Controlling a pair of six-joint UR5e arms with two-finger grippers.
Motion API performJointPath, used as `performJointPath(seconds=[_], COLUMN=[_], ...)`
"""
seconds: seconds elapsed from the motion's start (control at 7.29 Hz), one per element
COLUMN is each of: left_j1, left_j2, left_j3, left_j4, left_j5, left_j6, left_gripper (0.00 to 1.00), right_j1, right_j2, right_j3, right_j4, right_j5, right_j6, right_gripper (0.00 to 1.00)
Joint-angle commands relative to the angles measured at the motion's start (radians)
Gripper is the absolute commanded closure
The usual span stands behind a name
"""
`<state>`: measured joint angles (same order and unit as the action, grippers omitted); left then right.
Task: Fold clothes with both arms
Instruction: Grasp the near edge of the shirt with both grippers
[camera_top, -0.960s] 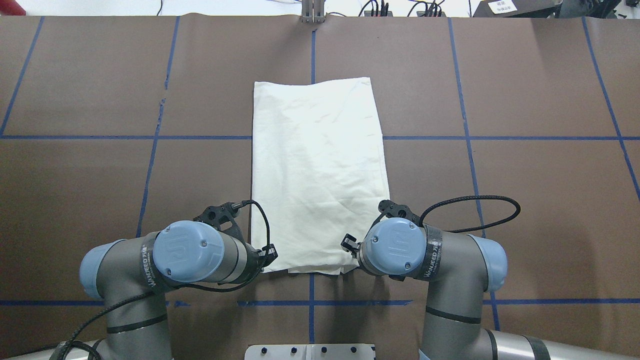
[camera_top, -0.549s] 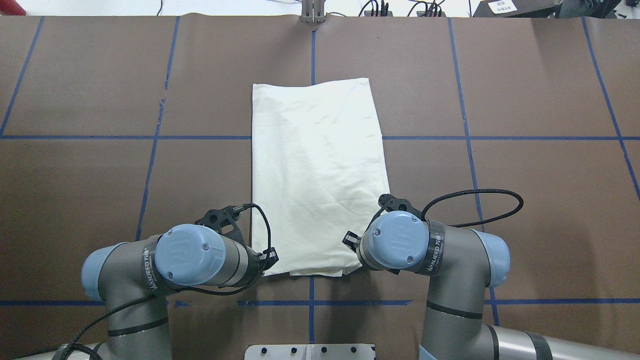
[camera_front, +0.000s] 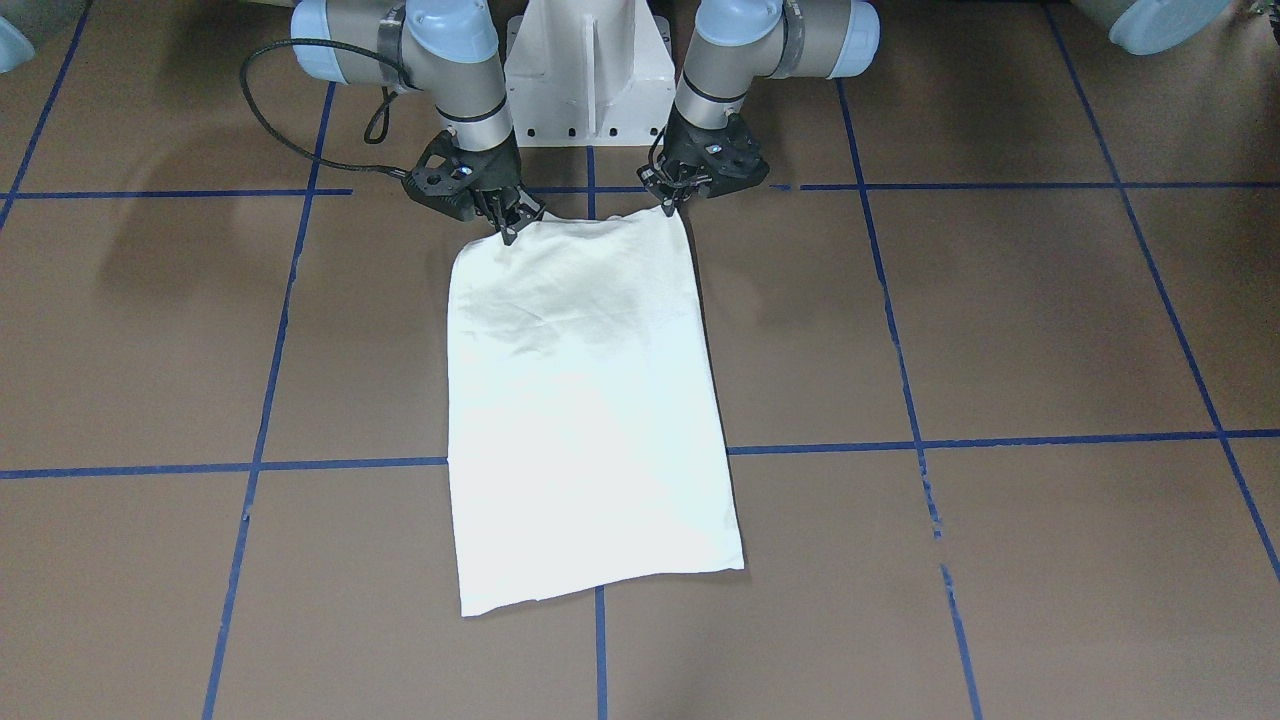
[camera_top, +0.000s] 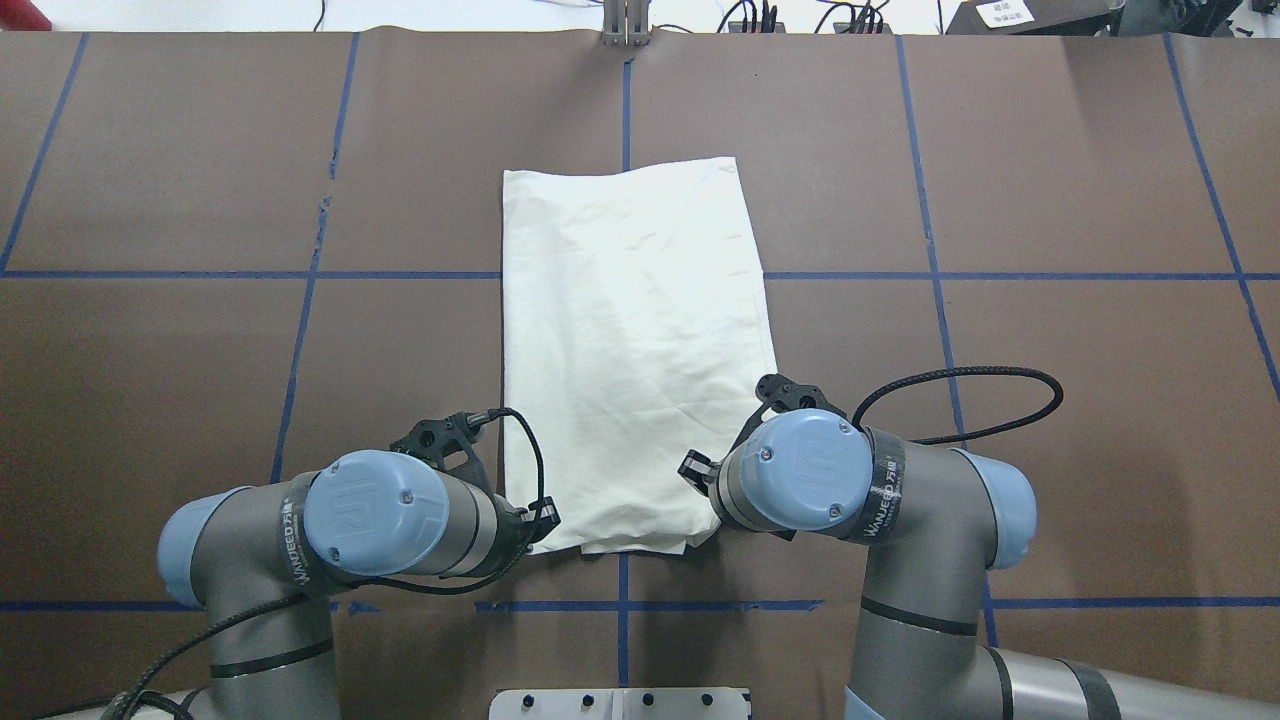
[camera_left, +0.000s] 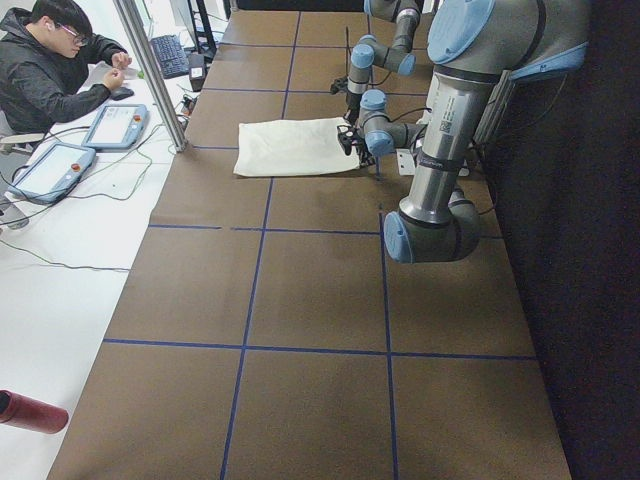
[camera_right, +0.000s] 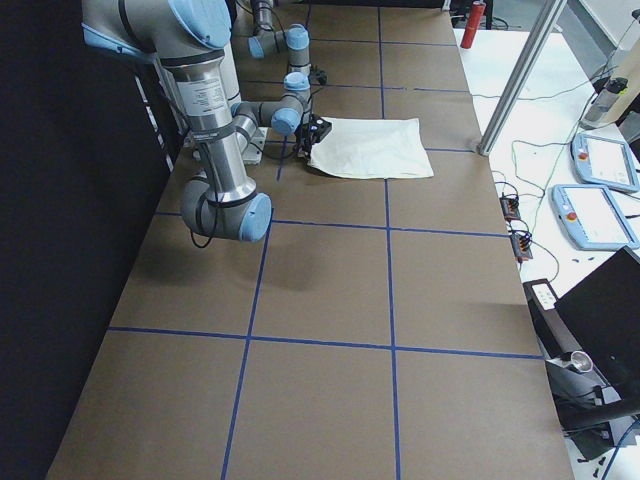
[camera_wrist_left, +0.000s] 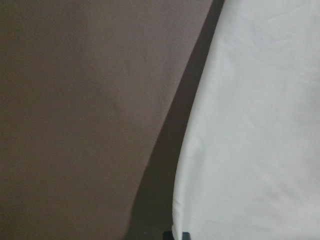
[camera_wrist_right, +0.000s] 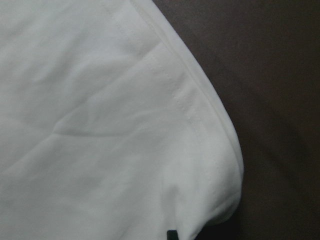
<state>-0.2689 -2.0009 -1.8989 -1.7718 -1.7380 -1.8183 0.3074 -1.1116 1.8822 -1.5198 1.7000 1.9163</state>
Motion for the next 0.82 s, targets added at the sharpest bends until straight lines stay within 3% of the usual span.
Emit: performJointPath(seconds=[0.0, 0.41, 0.69], left_j1=[0.016, 0.102, 0.114], left_j2=[0.046, 0.12, 0.111], left_j3=[-0.092, -0.28, -0.275], left_j4=[0.003, 0.116, 0.117], left_j5=[0.002, 0.002, -0.001], left_j6=[0.001, 0.001, 0.002], left_gripper=[1.0, 1.0, 1.0], right_j1=[-0.01, -0.119, -0.128], right_j2=[-0.052, -0.103, -0.086], right_j3=[0.081, 0.213, 0.201], right_j4=[0.001, 0.001, 0.036], right_j5=[0.026, 0.067, 0.063], right_j6=[-0.013, -0.01, -0.01], right_gripper=[1.0, 1.0, 1.0])
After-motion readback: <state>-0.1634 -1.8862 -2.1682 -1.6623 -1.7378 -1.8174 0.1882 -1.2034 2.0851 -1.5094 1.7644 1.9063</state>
